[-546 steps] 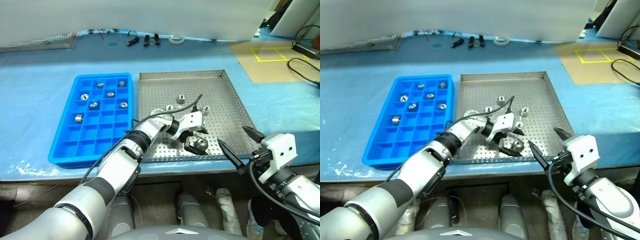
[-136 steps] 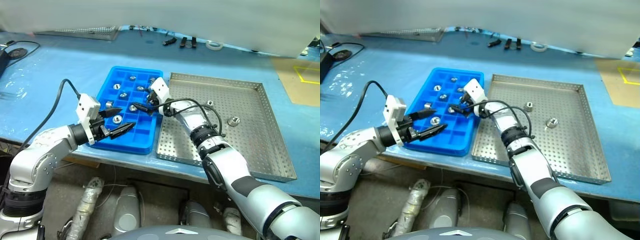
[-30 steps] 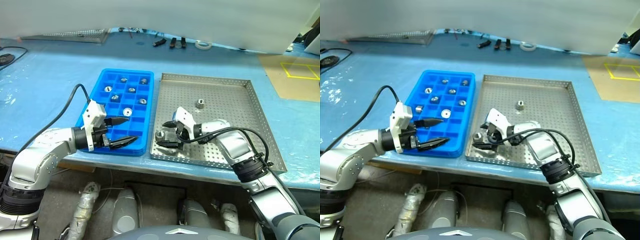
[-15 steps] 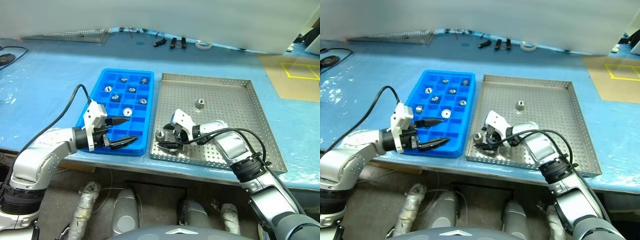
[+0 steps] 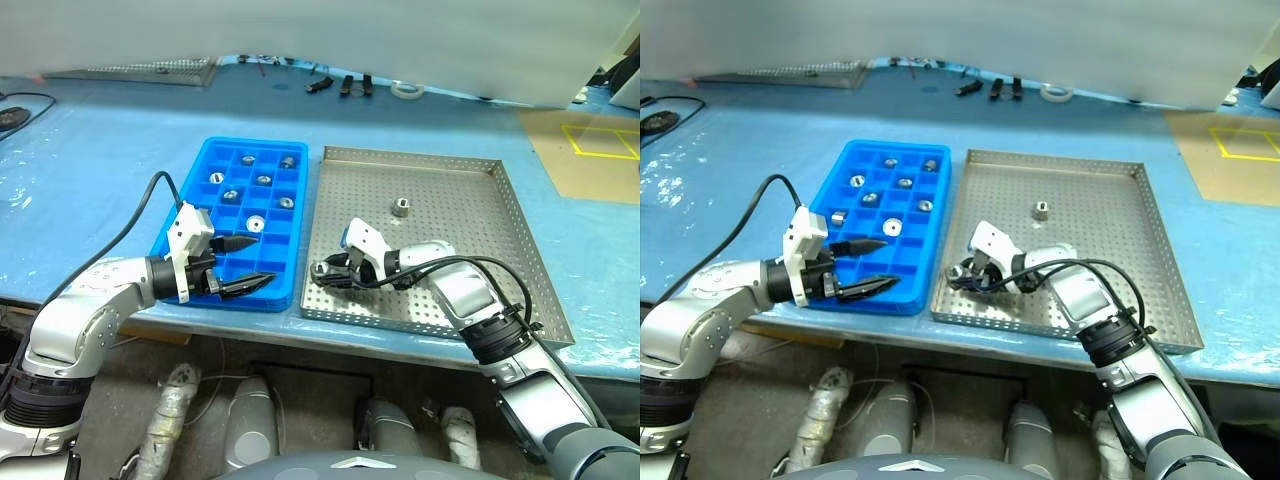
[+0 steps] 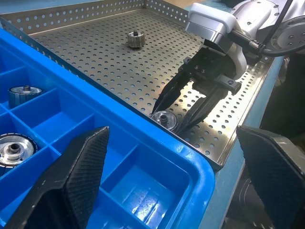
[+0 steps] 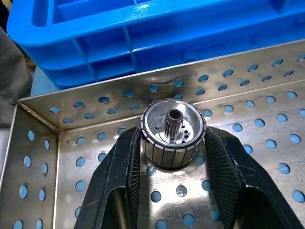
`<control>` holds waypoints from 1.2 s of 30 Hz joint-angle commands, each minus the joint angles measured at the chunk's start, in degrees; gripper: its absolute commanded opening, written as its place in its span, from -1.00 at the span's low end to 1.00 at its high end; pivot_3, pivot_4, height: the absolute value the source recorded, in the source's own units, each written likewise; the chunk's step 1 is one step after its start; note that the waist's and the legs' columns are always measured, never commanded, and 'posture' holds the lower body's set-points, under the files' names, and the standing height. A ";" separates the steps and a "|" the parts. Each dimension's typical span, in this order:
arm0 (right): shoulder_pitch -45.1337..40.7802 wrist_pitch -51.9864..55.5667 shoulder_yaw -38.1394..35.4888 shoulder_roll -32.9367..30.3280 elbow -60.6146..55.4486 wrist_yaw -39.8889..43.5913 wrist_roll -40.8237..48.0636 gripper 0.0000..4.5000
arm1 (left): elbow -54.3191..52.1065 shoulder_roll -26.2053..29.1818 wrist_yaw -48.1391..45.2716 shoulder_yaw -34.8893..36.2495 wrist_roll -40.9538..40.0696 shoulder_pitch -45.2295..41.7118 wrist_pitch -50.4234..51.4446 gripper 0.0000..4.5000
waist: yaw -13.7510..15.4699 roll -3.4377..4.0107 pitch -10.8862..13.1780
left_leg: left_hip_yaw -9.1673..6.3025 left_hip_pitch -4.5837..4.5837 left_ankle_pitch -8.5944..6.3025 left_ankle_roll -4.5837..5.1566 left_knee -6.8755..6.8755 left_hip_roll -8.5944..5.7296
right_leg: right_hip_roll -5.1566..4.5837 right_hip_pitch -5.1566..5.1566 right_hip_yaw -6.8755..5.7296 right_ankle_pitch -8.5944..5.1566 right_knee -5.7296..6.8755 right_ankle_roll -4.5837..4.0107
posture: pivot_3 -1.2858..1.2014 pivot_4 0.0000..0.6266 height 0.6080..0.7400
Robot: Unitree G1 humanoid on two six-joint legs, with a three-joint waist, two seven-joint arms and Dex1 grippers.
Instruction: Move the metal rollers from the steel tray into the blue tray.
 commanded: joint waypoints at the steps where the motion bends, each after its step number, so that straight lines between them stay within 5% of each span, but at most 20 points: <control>1: -3.19 0.31 -2.92 -0.94 -1.56 0.09 1.04 -0.29 | -1.23 0.03 -0.50 1.63 -0.79 0.25 -1.70 1.00 | 0.01 0.00 0.00 | 0.00 0.00 0.00 0.00 0.00 0.00 | 0.00 0.00 0.00 0.00 0.00 0.00 | 0.21 -0.52 1.00; 10: -9.13 -2.46 -6.16 -4.49 -2.02 4.45 3.35 -0.29 | -1.88 0.93 0.58 5.56 -2.21 0.79 -1.48 1.00 | 0.14 0.00 0.00 | 0.00 -0.01 0.01 -0.01 0.01 0.00 | 0.00 -0.01 0.00 0.00 0.04 -0.01 | 0.24 -0.52 1.00; 28: -21.71 -15.92 -2.23 14.50 24.32 1.38 -1.45 -0.29 | -15.99 1.16 13.55 19.74 -8.43 14.36 4.95 1.00 | 3.14 0.00 0.01 | -0.13 -0.57 0.04 -0.08 0.06 0.17 | 0.07 -0.51 -0.20 -0.04 0.12 -0.17 | 0.40 -0.52 1.00; 36: -17.54 -11.82 0.27 14.35 16.95 7.08 -0.78 -0.29 | -18.40 1.83 16.27 21.40 -11.43 16.25 6.60 1.00 | 4.93 0.00 0.01 | -0.23 -0.58 0.04 -0.08 0.04 0.19 | 0.09 -0.48 -0.13 -0.05 0.14 -0.16 | 0.40 -0.52 1.00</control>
